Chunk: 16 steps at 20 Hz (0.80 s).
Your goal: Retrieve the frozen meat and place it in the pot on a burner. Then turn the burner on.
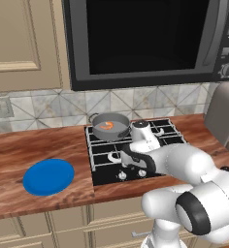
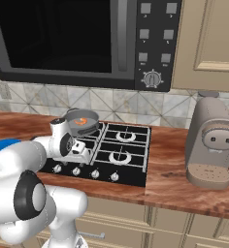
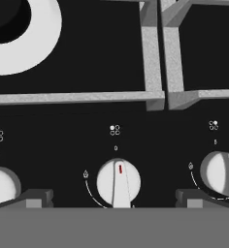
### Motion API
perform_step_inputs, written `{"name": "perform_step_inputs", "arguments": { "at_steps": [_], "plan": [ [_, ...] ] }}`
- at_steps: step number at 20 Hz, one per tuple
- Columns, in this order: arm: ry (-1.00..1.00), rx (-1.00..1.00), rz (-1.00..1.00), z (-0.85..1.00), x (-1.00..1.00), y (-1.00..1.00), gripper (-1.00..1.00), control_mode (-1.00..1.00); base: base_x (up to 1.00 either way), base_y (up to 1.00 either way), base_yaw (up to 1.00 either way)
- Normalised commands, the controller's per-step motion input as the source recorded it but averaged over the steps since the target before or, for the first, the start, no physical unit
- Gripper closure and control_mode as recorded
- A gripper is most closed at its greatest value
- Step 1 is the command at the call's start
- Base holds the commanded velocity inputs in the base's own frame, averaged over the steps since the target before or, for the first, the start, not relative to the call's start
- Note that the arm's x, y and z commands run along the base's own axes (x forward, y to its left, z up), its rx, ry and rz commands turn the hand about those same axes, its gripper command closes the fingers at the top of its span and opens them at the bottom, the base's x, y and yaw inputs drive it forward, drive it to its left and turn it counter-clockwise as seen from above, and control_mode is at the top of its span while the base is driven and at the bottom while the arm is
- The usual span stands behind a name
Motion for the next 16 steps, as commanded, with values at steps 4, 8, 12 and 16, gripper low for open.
{"name": "perform_step_inputs", "arguments": {
  "at_steps": [4,8,12,16],
  "plan": [
    [0.0,0.0,0.0,0.0,0.0,0.0,-1.0,-1.0,0.0,0.0,0.0],
    [0.0,0.0,0.0,0.0,0.0,0.0,-1.0,-1.0,0.0,0.0,0.0],
    [0.0,-0.02,0.0,-0.04,0.0,0.0,-1.0,-1.0,0.0,0.0,0.0],
    [0.01,-0.05,0.0,-0.11,0.0,0.0,-1.0,-1.0,0.0,0.0,0.0]
  ]
}}
